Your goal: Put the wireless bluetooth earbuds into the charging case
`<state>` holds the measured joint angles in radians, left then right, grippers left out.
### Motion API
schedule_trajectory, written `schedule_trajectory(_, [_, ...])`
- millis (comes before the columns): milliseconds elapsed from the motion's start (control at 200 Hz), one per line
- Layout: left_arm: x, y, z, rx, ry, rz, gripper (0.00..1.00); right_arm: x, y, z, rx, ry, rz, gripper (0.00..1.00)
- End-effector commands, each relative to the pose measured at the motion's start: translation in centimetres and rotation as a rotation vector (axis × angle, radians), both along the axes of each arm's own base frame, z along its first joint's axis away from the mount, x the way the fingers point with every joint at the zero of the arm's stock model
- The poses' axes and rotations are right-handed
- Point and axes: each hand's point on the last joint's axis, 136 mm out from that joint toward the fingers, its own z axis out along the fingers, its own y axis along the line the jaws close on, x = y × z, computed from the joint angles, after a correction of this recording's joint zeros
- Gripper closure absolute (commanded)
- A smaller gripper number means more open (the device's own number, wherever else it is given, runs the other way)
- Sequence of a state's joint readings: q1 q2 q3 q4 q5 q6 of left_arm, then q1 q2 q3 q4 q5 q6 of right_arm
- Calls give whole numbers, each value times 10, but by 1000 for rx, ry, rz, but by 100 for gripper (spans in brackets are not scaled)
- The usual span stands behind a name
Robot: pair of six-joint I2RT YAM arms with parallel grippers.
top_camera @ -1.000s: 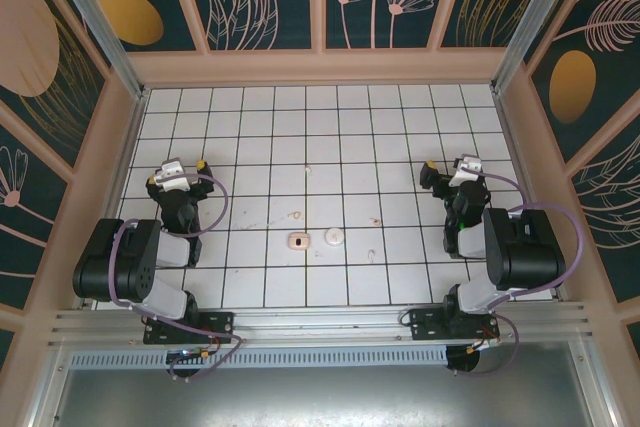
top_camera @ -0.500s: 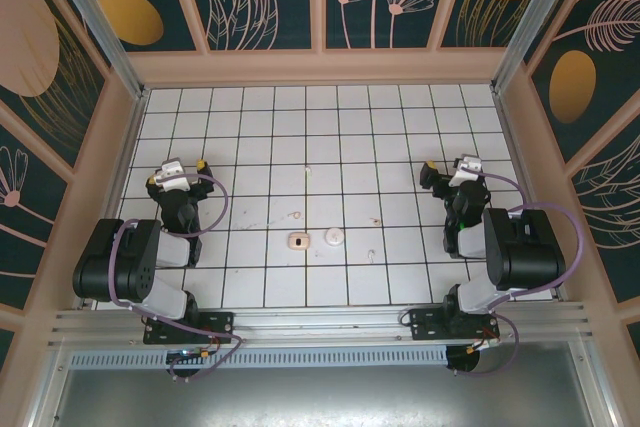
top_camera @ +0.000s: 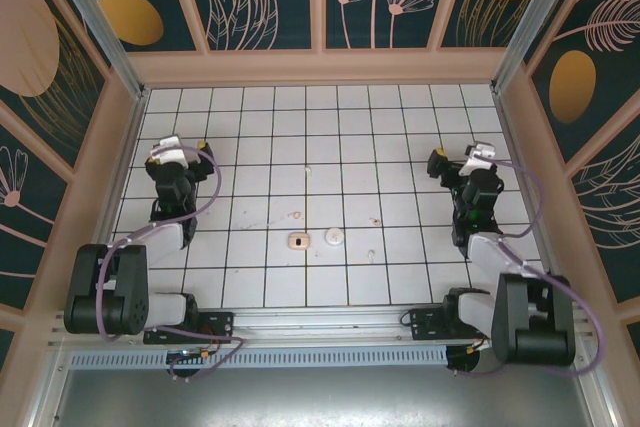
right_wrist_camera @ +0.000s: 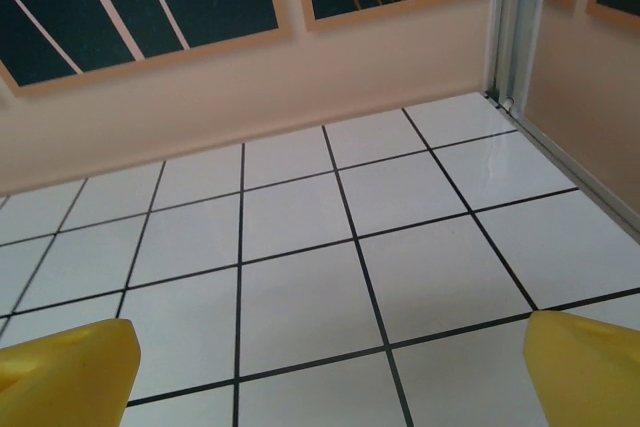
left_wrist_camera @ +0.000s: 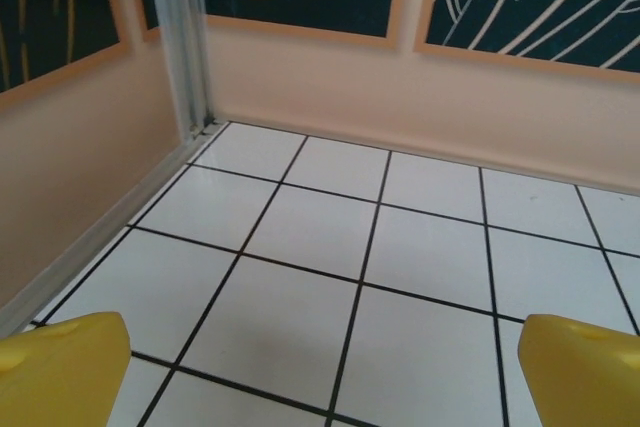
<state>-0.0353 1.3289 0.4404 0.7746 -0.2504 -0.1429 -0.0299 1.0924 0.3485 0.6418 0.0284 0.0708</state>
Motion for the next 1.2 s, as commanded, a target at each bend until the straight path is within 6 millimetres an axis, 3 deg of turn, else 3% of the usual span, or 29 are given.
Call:
schedule_trajectory(0, [3, -16, -10, -46, 126, -88, 2, -15, 2, -2, 57, 100, -9, 1])
schedule_trajectory(100, [10, -29, -2, -81, 160, -151, 4, -26, 4, 12, 103, 122, -12, 1])
schedule_trajectory(285, [16, -54, 17, -144, 210, -256, 9, -37, 29, 23, 159, 223, 119, 1])
schedule_trajectory(500, [12, -95, 11, -147, 350, -365, 13, -41, 50, 17, 257, 394, 192, 1])
schedule_trajectory(721, [-1, -130, -15, -214, 535, -458, 25, -50, 82, -5, 216, 611, 243, 1])
schedule_trajectory(976, [-15, -132, -31, -274, 603, -434, 30, -66, 119, -54, 148, 889, 263, 1])
schedule_trajectory(1096, [-22, -131, -42, -286, 637, -426, 32, -71, 139, -68, 170, 956, 306, 1])
schedule_trajectory(1196, [-26, -130, -50, -298, 664, -411, 33, -75, 159, -73, 185, 1019, 354, 7])
